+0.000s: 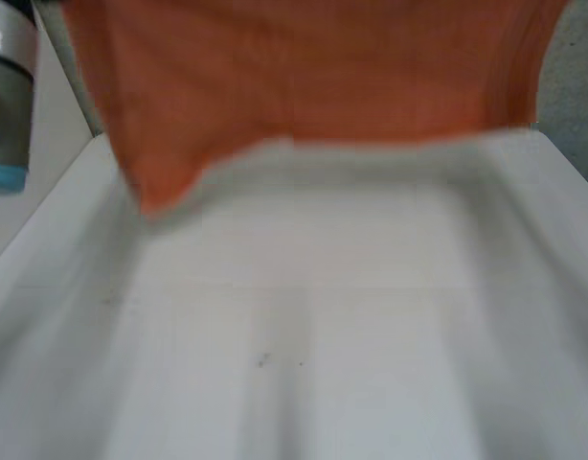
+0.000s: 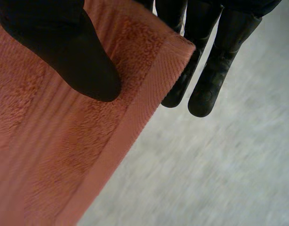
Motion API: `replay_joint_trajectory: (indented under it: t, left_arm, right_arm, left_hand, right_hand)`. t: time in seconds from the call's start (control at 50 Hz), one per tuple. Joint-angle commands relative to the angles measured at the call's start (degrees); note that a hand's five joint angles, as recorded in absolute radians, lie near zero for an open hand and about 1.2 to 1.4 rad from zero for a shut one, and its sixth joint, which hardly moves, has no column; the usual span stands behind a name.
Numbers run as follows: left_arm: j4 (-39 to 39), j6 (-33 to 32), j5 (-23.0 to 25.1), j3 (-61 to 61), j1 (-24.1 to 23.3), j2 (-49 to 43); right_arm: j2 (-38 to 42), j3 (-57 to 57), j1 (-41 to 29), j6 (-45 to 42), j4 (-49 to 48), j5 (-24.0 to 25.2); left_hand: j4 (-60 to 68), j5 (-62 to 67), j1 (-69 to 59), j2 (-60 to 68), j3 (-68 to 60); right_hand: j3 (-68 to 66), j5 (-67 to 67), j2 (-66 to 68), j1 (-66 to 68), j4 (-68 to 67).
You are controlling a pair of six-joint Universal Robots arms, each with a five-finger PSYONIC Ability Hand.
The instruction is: Fold the laundry
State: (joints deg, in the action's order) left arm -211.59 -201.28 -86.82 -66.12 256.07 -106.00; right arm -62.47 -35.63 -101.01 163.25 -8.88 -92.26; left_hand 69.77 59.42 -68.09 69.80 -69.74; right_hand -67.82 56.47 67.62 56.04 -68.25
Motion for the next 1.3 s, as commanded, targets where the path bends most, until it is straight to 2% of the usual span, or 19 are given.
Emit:
replay_joint_trajectory:
  t: [0.02,0.12,0.24,0.34,0.52,0.7,0.72,0.74,0.78,0.8,0.82,0.84,0.88,0.96,1.06,1.16,1.18,1.22,1.3]
  left_arm:
    - [-3.1,0.1,-5.1,-8.2,-0.7,4.6]
    - [2.5,0.4,-5.7,-20.6,-0.2,4.3]
    - [2.7,0.4,-5.1,-31.3,-0.7,3.1]
    - [2.9,0.7,-5.6,-37.8,-1.9,-5.1]
    - [7.2,0.7,-5.5,-42.2,-2.1,-5.6]
    - [14.1,0.2,-5.1,-47.0,-4.0,3.2]
    - [15.6,-0.2,-5.1,-47.1,-4.3,3.9]
    - [15.6,-0.2,-5.1,-47.1,-4.3,3.9]
    - [19.0,-0.3,-4.9,-47.1,-5.0,4.5]
    - [19.0,-0.3,-4.9,-47.1,-5.0,4.5]
    - [20.8,-0.3,-4.9,-46.9,-5.1,4.6]
    - [20.8,-0.3,-4.8,-46.9,-5.1,4.6]
    - [23.0,-0.7,-4.8,-45.9,-5.7,4.7]
    - [23.3,-2.5,-4.3,-44.2,-6.1,5.2]
    - [23.5,-6.8,-0.4,-41.7,-6.2,6.3]
    - [23.7,-12.2,8.0,-38.5,-4.8,5.8]
    - [23.7,-12.2,8.1,-38.5,-4.8,5.8]
    - [23.3,-14.2,11.8,-36.9,-3.9,3.8]
    - [23.9,-17.4,14.3,-34.3,-2.8,-0.9]
  right_arm:
    - [-5.8,-12.8,0.1,0.4,-2.4,2.1]
    - [-7.1,-30.7,0.7,0.1,-2.2,8.6]
    - [-7.6,-43.4,0.9,-0.3,-1.9,12.0]
    - [-6.5,-55.1,3.6,-0.5,-2.5,14.5]
    - [-4.9,-60.8,6.9,-4.9,-2.5,16.5]
    - [-4.9,-62.3,9.7,-8.1,-2.0,16.6]
    - [-4.9,-62.5,10.1,-8.2,-2.1,16.7]
    - [-4.9,-62.5,10.1,-8.2,-2.1,16.7]
    - [-4.9,-62.5,10.5,-8.2,-2.2,16.8]
    - [-4.9,-62.5,10.5,-8.2,-2.2,16.8]
    - [-4.9,-62.6,10.4,-8.2,-2.4,16.9]
    - [-4.9,-62.8,10.3,-8.4,-2.5,17.4]
    - [-4.9,-63.0,10.3,-8.6,-2.5,17.8]
    - [-4.9,-63.3,10.2,-9.0,-2.5,18.5]
    - [-4.9,-63.8,10.0,-9.0,-2.5,19.2]
    - [-4.9,-64.4,10.0,-9.1,-2.6,19.8]
    - [-4.9,-64.4,10.0,-9.1,-2.6,19.8]
    - [-4.9,-64.7,10.0,-9.1,-2.6,19.8]
    - [-4.8,-64.8,10.0,-9.1,-2.6,19.8]
  left_hand:
    - [10.2,10.6,-11.9,10.2,-10.3]
    - [10.2,10.6,-11.9,10.2,-10.3]
    - [10.2,10.6,-11.9,10.2,-10.3]
    - [10.2,10.6,-11.9,10.2,-10.3]
    - [10.2,10.6,-11.9,10.2,-10.3]
    - [10.2,10.6,-11.9,10.2,-10.3]
    - [4.8,5.1,-6.4,4.7,-4.8]
    - [4.7,5.0,-6.4,4.7,-4.7]
    - [-15.5,-15.2,13.9,-15.6,15.5]
    - [-15.7,-15.3,14.0,-15.7,15.6]
    - [-31.5,-31.1,29.8,-31.5,31.4]
    - [-31.6,-31.3,29.9,-31.7,31.6]
    - [-48.6,-48.2,46.9,-48.6,48.5]
    - [-52.0,-51.6,50.3,-52.0,52.0]
    - [-51.6,-51.3,50.0,-51.7,51.6]
    - [-48.3,-48.0,46.6,-48.3,48.3]
    - [-48.3,-47.9,46.6,-48.3,48.3]
    - [-45.4,-45.1,43.8,-45.5,45.4]
    - [-45.4,-45.1,43.7,-45.5,45.4]
  right_hand:
    - [-12.2,13.5,12.4,24.0,-11.7]
    - [-12.2,13.5,12.4,24.0,-11.7]
    - [-12.2,13.5,12.4,24.0,-11.7]
    - [-12.2,13.5,12.4,24.0,-11.7]
    - [-12.2,13.5,12.4,24.0,-11.7]
    - [-12.2,13.5,12.4,24.0,-11.7]
    - [-12.2,13.5,12.4,24.0,-11.7]
    - [-12.2,13.5,12.4,24.0,-11.7]
    - [-12.2,13.5,12.4,24.0,-11.7]
    - [-12.2,13.5,12.4,24.0,-11.7]
    - [-12.2,13.5,12.4,24.0,-11.7]
    - [-12.2,13.5,12.4,24.0,-11.7]
    - [-12.2,13.5,12.4,24.0,-11.7]
    - [-12.2,13.5,12.4,24.0,-11.7]
    - [-12.2,13.5,12.4,24.0,-11.7]
    - [-12.2,13.5,12.4,24.0,-11.7]
    - [-12.2,13.5,12.4,24.0,-11.7]
    - [-12.2,13.5,12.4,24.0,-11.7]
    - [-12.2,13.5,12.4,24.0,-11.7]
